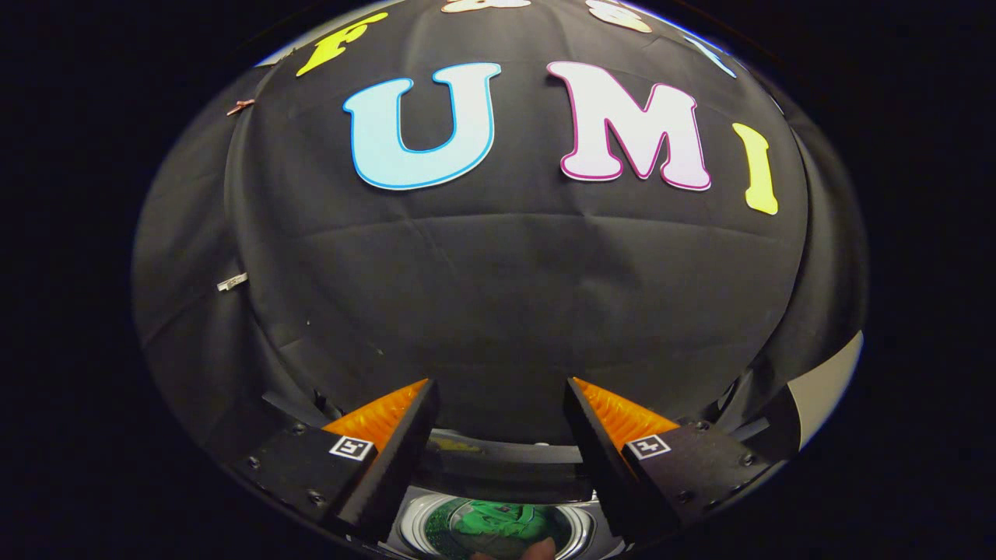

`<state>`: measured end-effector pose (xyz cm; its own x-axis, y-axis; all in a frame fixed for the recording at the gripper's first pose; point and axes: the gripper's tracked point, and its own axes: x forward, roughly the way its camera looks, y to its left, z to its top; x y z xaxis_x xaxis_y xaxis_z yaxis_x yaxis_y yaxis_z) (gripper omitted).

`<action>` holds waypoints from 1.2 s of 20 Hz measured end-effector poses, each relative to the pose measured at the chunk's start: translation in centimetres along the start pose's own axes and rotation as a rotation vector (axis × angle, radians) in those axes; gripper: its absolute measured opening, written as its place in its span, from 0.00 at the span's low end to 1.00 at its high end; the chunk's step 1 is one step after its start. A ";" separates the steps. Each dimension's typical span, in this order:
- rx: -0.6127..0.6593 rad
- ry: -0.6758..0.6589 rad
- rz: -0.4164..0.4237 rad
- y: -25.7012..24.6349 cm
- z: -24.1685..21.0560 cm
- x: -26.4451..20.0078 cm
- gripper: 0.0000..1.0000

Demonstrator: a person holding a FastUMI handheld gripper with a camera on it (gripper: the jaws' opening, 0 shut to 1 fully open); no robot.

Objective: Put the clothes into the washing machine and then close the washing machine lid.

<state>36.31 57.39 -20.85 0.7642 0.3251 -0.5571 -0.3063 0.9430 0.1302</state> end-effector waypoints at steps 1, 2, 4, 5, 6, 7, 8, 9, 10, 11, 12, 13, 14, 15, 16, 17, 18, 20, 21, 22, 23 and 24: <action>0.000 0.000 0.003 0.0 0.0 0.0 1.00; -0.002 0.001 0.007 0.0 0.0 0.0 1.00; -0.003 0.003 0.012 0.0 -0.1 0.0 1.00; -0.003 -0.001 0.013 0.0 0.0 0.1 1.00; -0.005 -0.010 0.013 0.0 0.1 0.1 1.00; -0.008 -0.022 0.014 -0.1 0.3 0.3 1.00; -0.010 -0.036 0.013 -0.1 0.5 0.4 1.00; -0.010 -0.047 0.011 -0.1 0.5 0.5 1.00; -0.010 -0.053 0.011 -0.2 0.5 0.5 1.00; -0.010 -0.054 0.013 -0.2 0.5 0.5 1.00; -0.012 -0.054 0.015 -0.1 0.4 0.4 1.00; -0.012 -0.053 0.018 -0.1 0.4 0.3 1.00; -0.015 -0.057 0.020 -0.1 0.4 0.4 1.00; -0.018 -0.066 0.023 -0.1 0.5 0.5 1.00; -0.021 -0.076 0.024 -0.1 0.6 0.4 1.00; -0.023 -0.084 0.025 0.0 0.6 0.5 1.00; -0.024 -0.091 0.026 0.0 0.6 0.5 1.00; -0.029 -0.105 0.030 0.1 0.5 0.5 1.00; -0.032 -0.110 0.032 0.1 0.4 0.5 1.00; -0.037 -0.114 0.037 0.1 0.4 0.5 1.00; -0.040 -0.111 0.041 0.2 0.3 0.5 1.00; -0.042 -0.103 0.046 0.2 0.1 0.5 1.00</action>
<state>36.70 57.71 -21.00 0.8023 0.3760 -0.4636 -0.3644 0.9237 0.1184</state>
